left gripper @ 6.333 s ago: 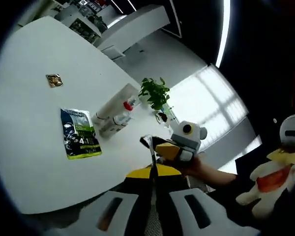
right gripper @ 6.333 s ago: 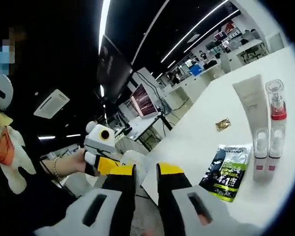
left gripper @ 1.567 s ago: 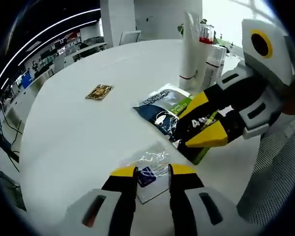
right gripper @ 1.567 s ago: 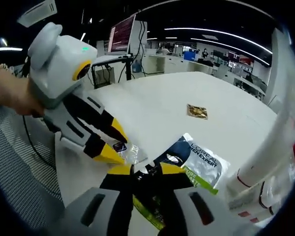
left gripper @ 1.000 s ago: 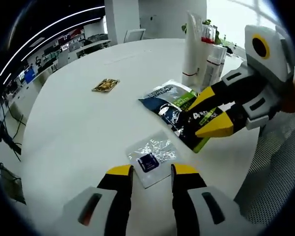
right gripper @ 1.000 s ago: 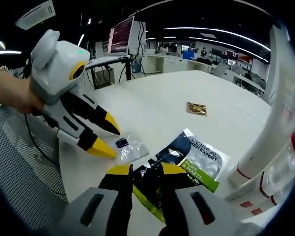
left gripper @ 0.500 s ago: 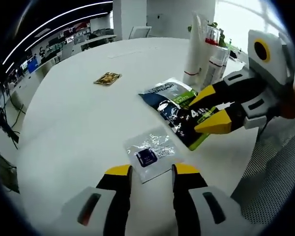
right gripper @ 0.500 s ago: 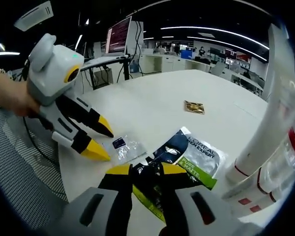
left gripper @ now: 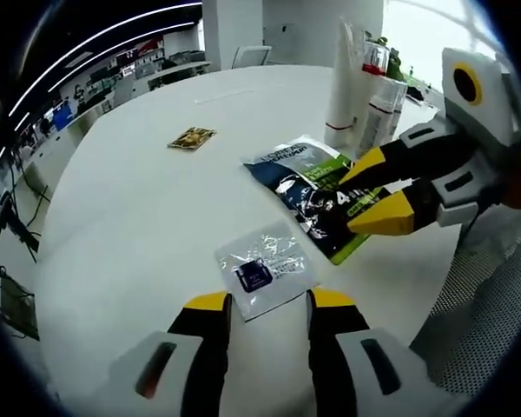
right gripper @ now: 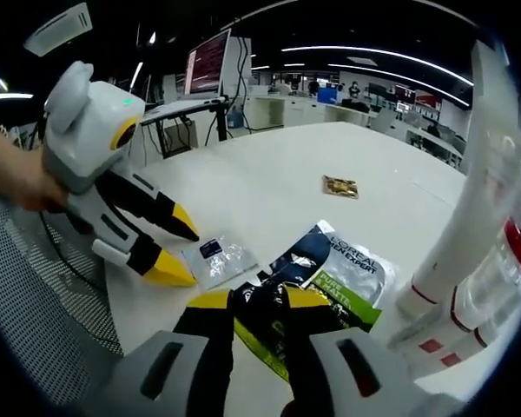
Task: Arrange the skincare products in the storage area until every visible bottle or jar stands upright without overlapping.
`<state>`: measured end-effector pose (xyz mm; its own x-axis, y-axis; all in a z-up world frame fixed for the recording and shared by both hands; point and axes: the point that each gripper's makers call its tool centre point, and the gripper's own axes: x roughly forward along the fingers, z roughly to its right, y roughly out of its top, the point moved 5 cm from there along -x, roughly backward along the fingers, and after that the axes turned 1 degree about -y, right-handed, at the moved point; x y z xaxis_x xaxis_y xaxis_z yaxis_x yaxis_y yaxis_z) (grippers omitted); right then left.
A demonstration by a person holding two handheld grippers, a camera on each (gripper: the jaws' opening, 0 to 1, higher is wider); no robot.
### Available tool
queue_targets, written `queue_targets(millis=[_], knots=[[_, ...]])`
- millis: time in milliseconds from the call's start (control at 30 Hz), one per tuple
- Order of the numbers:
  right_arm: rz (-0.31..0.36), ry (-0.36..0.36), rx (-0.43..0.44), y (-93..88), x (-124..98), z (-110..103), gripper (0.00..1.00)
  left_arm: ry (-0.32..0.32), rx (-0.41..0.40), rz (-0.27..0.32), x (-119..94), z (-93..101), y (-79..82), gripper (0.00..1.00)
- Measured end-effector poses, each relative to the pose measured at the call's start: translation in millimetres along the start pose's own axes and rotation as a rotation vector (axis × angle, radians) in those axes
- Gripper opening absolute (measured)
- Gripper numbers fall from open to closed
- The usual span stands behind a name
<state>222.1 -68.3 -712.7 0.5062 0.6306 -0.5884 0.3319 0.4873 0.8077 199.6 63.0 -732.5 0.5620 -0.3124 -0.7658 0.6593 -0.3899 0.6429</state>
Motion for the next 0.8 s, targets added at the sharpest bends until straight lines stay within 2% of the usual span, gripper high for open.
queue_targets(millis=[167,500,800], knots=[[0.002,-0.002,0.0,0.3,-0.9,-0.3,0.21,0.016,-0.009,0.001,0.7,1.2,0.7,0.33],[0.008,-0.007,-0.002,1.4,-4.7,1.6,0.22,0.01,0.003,-0.015,-0.6,4.2,1.4,0.37],[0.024,0.004,0.0,2.9,-19.2,-3.0,0.33,0.005,0.024,-0.005,-10.6,8.2,3.8,0.45]])
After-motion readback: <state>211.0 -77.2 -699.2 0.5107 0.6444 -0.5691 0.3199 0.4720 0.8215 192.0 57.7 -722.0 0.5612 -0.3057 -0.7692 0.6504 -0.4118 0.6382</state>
